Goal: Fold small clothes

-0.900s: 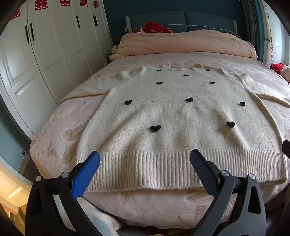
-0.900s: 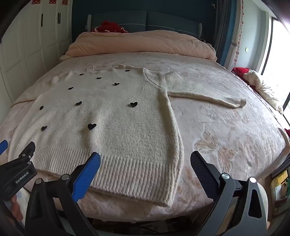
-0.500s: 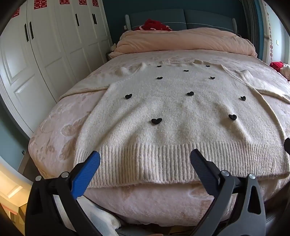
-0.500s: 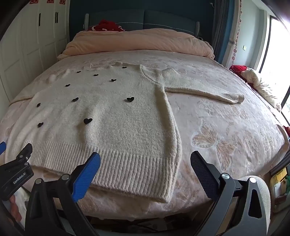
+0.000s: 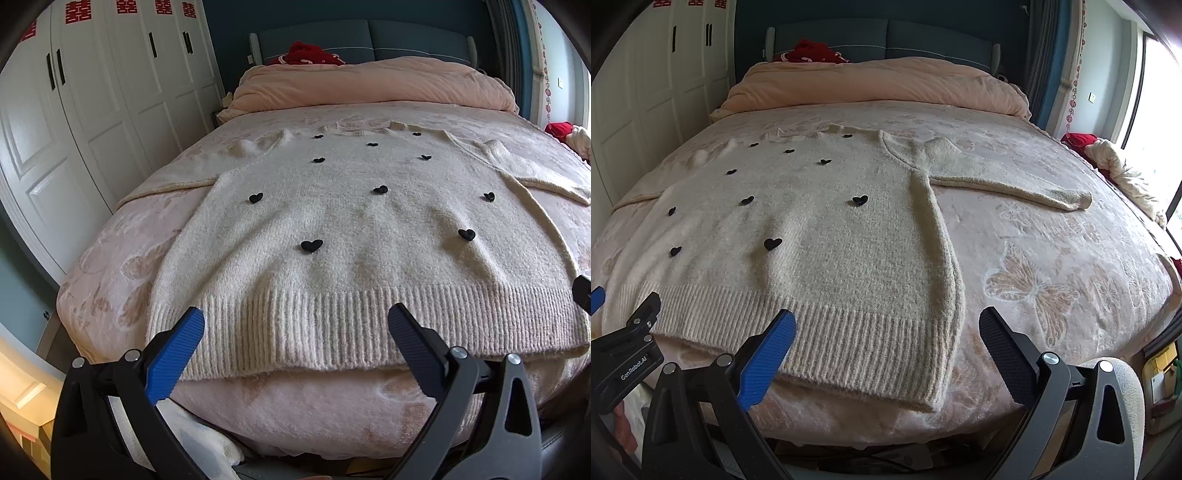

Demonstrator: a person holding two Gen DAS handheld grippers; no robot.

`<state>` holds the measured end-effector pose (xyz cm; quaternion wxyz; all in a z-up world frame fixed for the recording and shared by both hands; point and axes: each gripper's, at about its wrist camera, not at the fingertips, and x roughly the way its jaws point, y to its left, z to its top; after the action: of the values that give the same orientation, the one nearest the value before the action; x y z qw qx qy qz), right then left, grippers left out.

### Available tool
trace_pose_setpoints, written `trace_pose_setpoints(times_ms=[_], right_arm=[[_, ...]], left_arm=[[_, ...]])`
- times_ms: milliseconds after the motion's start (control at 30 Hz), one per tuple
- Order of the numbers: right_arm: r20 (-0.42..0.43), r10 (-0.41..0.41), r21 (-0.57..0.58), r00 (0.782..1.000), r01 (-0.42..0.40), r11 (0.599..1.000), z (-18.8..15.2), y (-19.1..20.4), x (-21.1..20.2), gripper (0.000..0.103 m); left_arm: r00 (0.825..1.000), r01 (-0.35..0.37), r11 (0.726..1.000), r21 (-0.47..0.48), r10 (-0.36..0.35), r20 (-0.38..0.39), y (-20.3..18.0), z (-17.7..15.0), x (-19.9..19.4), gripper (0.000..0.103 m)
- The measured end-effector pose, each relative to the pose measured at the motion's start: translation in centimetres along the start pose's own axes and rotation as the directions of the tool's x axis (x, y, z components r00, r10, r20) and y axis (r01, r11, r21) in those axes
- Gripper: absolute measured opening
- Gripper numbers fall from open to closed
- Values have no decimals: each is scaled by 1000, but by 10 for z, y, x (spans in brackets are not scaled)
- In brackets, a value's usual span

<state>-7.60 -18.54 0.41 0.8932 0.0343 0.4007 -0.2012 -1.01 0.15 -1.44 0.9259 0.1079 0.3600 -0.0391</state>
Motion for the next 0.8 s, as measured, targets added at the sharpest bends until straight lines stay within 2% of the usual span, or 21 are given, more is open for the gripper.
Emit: trace_pose_setpoints(times_ms=[800], right_arm=[[-3,11,-2,1000,-11,1000,-1,2,-1,98]], left_arm=[[1000,-5,1000,10,5,-12,-3,-4,3,98]])
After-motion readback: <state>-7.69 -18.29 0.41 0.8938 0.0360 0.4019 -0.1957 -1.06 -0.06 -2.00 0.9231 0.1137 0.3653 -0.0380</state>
